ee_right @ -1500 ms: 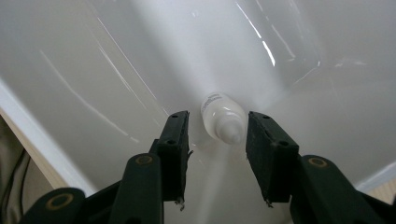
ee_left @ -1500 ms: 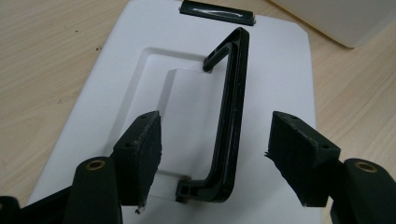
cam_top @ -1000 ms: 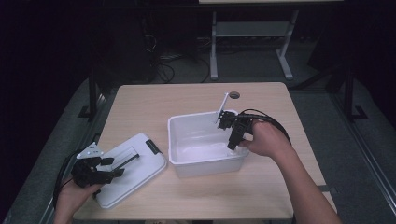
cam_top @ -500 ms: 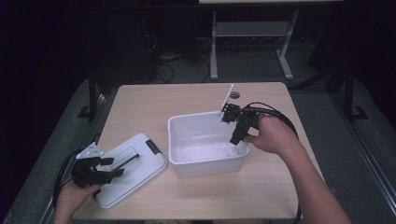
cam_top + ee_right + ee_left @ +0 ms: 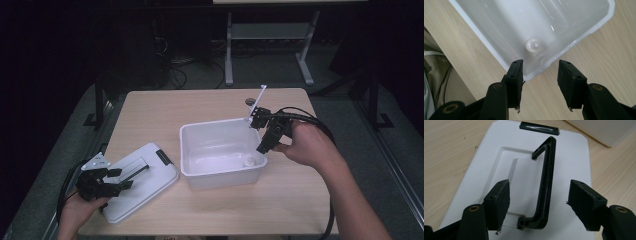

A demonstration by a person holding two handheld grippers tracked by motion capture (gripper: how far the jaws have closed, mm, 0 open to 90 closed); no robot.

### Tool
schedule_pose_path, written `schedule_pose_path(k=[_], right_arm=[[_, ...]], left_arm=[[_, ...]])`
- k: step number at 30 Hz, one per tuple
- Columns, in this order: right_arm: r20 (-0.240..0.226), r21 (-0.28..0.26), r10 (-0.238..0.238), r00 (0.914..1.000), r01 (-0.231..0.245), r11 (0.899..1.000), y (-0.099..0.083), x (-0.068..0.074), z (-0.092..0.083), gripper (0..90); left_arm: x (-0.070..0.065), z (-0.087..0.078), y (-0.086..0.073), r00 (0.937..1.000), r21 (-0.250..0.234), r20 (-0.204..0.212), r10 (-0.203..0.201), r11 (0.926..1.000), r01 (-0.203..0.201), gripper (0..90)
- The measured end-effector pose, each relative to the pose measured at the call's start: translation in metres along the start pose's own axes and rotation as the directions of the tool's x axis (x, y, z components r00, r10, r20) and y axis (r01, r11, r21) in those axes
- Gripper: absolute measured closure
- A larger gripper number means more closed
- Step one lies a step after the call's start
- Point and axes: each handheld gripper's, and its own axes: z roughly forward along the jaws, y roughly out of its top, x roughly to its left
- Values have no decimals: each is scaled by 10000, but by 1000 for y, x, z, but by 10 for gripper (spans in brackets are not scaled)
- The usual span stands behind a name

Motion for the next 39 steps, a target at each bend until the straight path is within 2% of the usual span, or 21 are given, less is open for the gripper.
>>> schedule_pose_path(k=[7,22,28,39], right_arm=[[95,-30,178,9998,-178,9998,-16,-3,-3,529],[180,-246,804,9966,-799,9965,-61,-11,7,491],[130,-481,1087,9940,-1080,9930,-81,-11,19,473],[-230,-773,1310,9911,-1324,9882,-103,-8,46,449]], left_arm=[[-1,1,1,10000,65,-15,26,10000,-26,332],[-4,5,3,9998,204,-2,194,9996,-194,332],[-5,6,4,9997,255,-66,242,9994,-240,332],[-10,8,7,9992,352,-133,364,9987,-359,333]])
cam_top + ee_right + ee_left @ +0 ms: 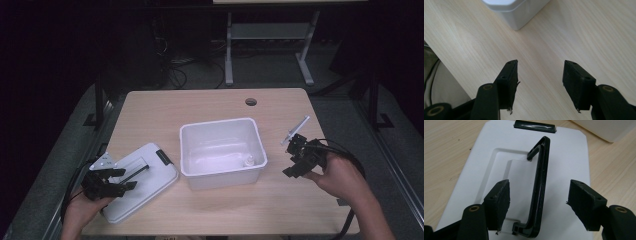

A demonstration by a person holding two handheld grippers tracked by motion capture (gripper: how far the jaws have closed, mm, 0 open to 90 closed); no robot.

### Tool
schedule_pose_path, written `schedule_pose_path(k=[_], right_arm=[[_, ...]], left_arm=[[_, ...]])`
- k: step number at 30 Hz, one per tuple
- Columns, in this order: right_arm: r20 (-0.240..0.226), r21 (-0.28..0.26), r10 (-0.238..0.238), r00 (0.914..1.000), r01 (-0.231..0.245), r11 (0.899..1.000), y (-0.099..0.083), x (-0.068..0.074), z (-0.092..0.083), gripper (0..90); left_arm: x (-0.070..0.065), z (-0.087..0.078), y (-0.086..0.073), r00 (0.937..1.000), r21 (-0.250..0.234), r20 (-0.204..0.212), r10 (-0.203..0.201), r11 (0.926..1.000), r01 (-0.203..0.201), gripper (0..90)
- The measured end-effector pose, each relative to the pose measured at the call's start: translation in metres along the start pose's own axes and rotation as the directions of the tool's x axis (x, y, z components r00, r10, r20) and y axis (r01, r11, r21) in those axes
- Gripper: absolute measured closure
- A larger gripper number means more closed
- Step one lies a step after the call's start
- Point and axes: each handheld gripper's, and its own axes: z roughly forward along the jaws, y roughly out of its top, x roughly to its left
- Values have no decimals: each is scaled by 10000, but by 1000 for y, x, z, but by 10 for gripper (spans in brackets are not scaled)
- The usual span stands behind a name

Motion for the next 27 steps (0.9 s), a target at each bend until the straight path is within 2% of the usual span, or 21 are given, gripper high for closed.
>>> schedule_pose_path(k=[10,17,27], right_arm=[[-178,-74,96,9998,-97,9999,-14,3,20,436],[-245,-430,353,9991,-363,9984,-31,2,35,423],[-212,-729,591,9980,-605,9955,-54,5,55,413]], left_arm=[[-1,0,5,9999,26,45,165,9999,-165,333],[-4,6,8,9998,164,81,199,9997,-201,334],[-6,7,17,9988,410,32,491,9979,-492,338]])
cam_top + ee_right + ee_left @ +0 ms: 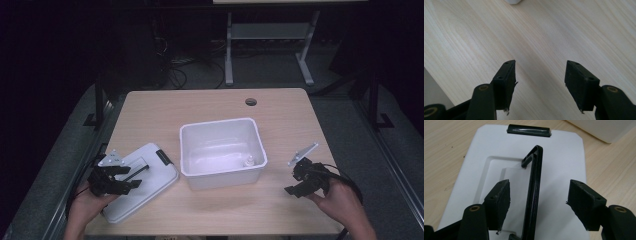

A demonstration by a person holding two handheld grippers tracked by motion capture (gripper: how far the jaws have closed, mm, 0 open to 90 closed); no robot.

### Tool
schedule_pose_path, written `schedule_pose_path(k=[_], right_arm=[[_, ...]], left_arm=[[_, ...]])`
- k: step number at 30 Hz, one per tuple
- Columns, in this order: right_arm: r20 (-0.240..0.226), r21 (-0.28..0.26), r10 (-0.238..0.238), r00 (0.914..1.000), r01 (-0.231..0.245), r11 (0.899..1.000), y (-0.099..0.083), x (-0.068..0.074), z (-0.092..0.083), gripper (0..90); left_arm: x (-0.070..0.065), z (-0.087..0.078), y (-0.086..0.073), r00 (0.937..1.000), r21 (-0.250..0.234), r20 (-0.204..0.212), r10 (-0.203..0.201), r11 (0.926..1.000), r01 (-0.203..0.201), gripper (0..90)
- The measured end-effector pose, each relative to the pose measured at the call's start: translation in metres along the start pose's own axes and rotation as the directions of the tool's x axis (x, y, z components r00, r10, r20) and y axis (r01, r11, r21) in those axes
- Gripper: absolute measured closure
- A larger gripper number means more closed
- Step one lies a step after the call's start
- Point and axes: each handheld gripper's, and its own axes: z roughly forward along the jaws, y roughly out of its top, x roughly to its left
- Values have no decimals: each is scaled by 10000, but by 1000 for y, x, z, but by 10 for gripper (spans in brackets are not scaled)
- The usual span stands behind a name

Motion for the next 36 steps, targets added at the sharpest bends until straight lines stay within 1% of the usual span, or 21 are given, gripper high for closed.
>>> schedule_pose_path(k=[4,7,10,11,16,17,22,23,24,25,26,28,29,34,35,36], right_arm=[[25,-133,81,10000,-80,9999,-5,0,2,409],[48,-348,228,9997,-226,9991,-11,1,5,401],[31,-346,298,9996,-297,9990,-13,2,7,398],[3,-406,305,9995,-305,9987,-15,3,10,397],[-11,-407,312,9995,-312,9987,-19,5,16,390],[-33,-453,309,9995,-310,9985,-20,6,16,388],[-5,-513,325,9995,-325,9982,-24,8,19,386],[-11,-557,380,9993,-380,9977,-26,9,20,386],[-11,-557,380,9993,-380,9977,-26,9,20,386],[1,-588,361,9993,-361,9976,-27,9,21,386],[-25,-662,426,9991,-427,9969,-29,10,22,386],[4,-686,439,9990,-438,9967,-30,10,22,387],[5,-746,441,9990,-439,9962,-31,10,23,386],[121,-906,481,9988,-468,9948,-34,12,25,388],[97,-958,511,9986,-500,9941,-34,13,25,388],[97,-958,511,9986,-500,9941,-34,13,25,388]], left_arm=[[0,1,2,10000,84,8,51,10000,-51,342],[-1,3,3,10000,153,-1,98,9998,-97,344],[-1,4,4,9999,238,10,166,9996,-166,346],[-1,5,4,9998,307,112,177,9994,-180,346],[1,7,4,9998,431,91,200,9989,-204,353],[1,7,4,9997,515,72,242,9984,-245,359],[1,8,5,9992,703,-87,399,9968,-392,404],[1,9,6,9985,788,-174,513,9956,-497,438],[1,9,6,9985,788,-174,513,9956,-497,458],[2,10,6,9981,834,-216,572,9950,-552,458],[2,11,8,9973,963,-296,667,9933,-636,496],[2,12,8,9973,1034,-353,648,9928,-608,534],[4,13,10,9961,1218,-416,775,9899,-719,545],[4,13,13,9938,1349,-541,968,9869,-888,598],[5,13,14,9925,1507,-557,1088,9836,-994,606],[5,13,14,9925,1507,-557,1088,9836,-994,607]])
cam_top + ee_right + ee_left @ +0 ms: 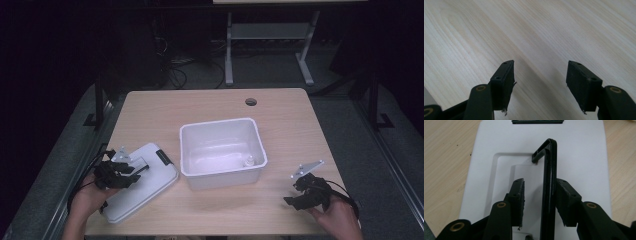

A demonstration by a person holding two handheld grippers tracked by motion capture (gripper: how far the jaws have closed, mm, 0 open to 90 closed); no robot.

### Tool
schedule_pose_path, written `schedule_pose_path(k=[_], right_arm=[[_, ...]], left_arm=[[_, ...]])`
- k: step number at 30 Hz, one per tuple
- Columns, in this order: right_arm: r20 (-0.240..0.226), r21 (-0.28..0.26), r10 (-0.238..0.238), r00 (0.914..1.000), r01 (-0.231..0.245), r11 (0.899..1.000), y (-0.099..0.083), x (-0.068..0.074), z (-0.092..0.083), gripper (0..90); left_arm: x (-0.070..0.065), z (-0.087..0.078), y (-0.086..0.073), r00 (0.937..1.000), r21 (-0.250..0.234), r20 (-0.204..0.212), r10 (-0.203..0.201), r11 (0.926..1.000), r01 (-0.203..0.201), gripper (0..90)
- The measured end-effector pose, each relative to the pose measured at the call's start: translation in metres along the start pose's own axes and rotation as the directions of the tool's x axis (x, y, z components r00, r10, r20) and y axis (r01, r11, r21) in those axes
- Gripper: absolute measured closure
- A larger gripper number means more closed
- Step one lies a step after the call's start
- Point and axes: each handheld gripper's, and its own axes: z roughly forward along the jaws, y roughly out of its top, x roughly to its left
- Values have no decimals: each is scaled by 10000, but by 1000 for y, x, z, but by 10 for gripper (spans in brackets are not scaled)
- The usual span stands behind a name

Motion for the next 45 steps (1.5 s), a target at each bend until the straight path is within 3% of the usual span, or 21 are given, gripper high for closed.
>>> schedule_pose_path(k=[12,22,45], right_arm=[[-24,-80,-99,9999,99,9999,-1,3,4,388],[-11,-99,-151,9999,151,9998,0,3,5,388],[-96,-72,-136,9999,135,9999,-1,2,8,386]], left_arm=[[7,-3,6,9993,560,-123,357,9978,-350,687],[16,-2,11,9987,967,41,511,9940,-513,720],[25,-1,14,9958,1122,770,493,9920,-578,815]])
